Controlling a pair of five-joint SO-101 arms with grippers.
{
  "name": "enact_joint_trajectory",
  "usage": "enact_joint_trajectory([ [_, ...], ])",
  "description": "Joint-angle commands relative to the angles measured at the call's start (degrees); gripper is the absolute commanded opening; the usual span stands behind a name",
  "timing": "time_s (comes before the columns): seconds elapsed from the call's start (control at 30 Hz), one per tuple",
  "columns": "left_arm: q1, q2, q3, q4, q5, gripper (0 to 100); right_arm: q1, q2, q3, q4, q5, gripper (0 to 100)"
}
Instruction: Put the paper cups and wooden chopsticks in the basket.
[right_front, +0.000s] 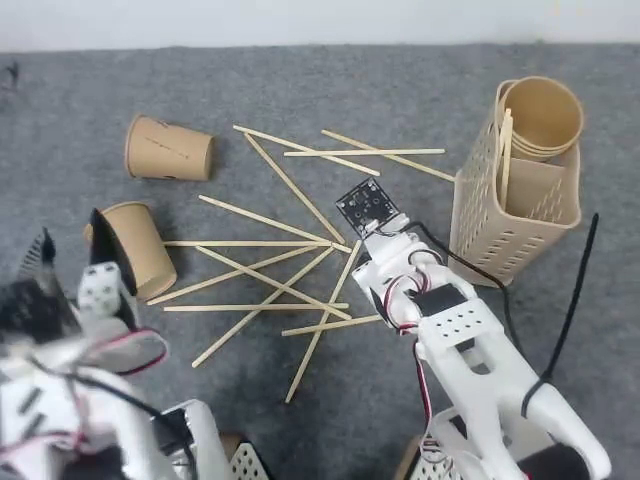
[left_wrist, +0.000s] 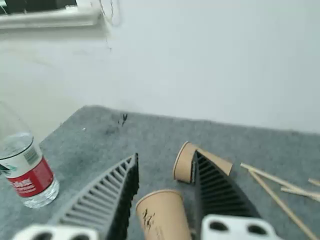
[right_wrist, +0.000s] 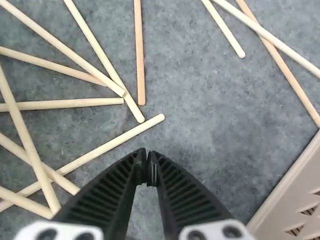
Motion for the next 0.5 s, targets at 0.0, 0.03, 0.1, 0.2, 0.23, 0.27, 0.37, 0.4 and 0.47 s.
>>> enact_joint_trajectory([
  [0.0,-0.2,27.2,-24.0,11.9,-8.6,17,0.0,-1.8,-0.2,-1.2,0.7,0.6],
  [0.03,-0.2,33.0,-28.0,15.0,-12.1,17,0.0,-1.8,-0.2,-1.2,0.7,0.6],
  [0.1,-0.2,44.4,-35.6,21.1,-22.6,17,0.0,-1.8,-0.2,-1.2,0.7,0.6],
  [0.2,-0.6,59.9,-46.1,30.3,-37.1,17,0.0,-1.8,-0.2,-1.3,0.7,0.6],
  [0.23,-1.4,64.7,-49.9,33.1,-38.9,17,0.0,-1.8,0.0,-1.9,0.8,0.6],
  [0.27,-2.9,68.7,-53.5,33.5,-40.2,17,0.0,-1.7,0.4,-2.5,0.8,0.6],
  [0.37,-6.2,79.2,-65.3,32.9,-50.5,17,0.1,-1.7,1.8,-4.6,1.1,0.6],
  [0.4,-7.2,82.5,-68.5,33.1,-57.6,17,0.1,-1.7,2.1,-5.1,1.1,0.6],
  [0.47,-9.4,89.1,-74.3,32.8,-67.0,17,0.1,-1.7,2.2,-5.4,1.1,0.6],
])
